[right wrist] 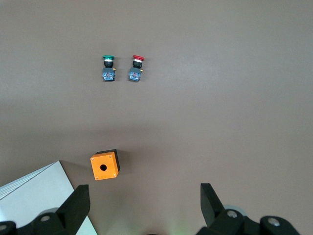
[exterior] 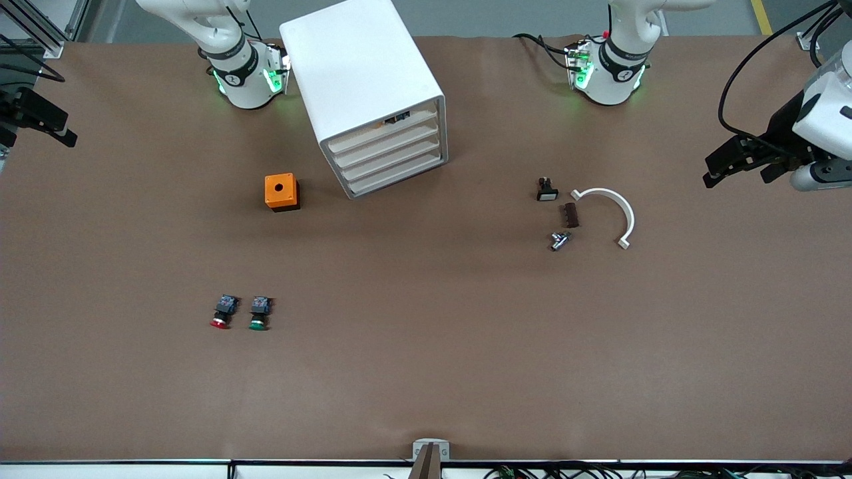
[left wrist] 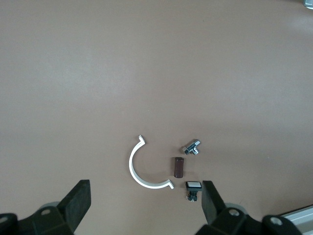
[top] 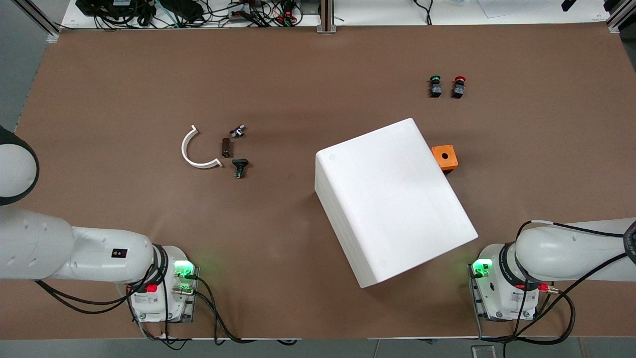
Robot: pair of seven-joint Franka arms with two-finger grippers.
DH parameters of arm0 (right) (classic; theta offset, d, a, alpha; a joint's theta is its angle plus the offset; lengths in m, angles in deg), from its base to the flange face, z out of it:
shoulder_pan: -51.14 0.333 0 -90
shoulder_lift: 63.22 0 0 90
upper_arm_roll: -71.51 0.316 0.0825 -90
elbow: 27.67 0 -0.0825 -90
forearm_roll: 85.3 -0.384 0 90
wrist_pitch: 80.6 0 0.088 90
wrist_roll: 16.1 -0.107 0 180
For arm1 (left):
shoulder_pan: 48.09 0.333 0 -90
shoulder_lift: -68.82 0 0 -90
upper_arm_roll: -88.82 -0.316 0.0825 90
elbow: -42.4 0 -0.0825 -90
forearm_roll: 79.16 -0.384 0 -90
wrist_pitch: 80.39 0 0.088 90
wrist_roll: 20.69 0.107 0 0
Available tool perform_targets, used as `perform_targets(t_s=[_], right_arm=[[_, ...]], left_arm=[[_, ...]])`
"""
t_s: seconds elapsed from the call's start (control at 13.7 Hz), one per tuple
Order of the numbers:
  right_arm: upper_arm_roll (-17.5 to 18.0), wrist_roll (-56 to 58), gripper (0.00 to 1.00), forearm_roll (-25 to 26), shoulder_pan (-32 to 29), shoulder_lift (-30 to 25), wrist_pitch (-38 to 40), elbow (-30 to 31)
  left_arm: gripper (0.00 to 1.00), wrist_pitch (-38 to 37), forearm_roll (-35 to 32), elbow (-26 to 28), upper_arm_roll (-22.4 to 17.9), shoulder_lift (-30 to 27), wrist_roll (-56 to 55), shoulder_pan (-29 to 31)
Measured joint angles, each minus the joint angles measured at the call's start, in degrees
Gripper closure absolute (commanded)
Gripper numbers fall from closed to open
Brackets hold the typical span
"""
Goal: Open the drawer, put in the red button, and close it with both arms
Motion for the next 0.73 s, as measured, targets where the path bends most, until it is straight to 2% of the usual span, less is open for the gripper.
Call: perform_targets(t_s=[0.73], right_arm=[[0.0,0.01,0.0,0.0,0.0,0.0,0.06,0.0]], left_arm=[[0.0,-0.07,0.0,0.07,-0.32,1.26,0.0,0.36]])
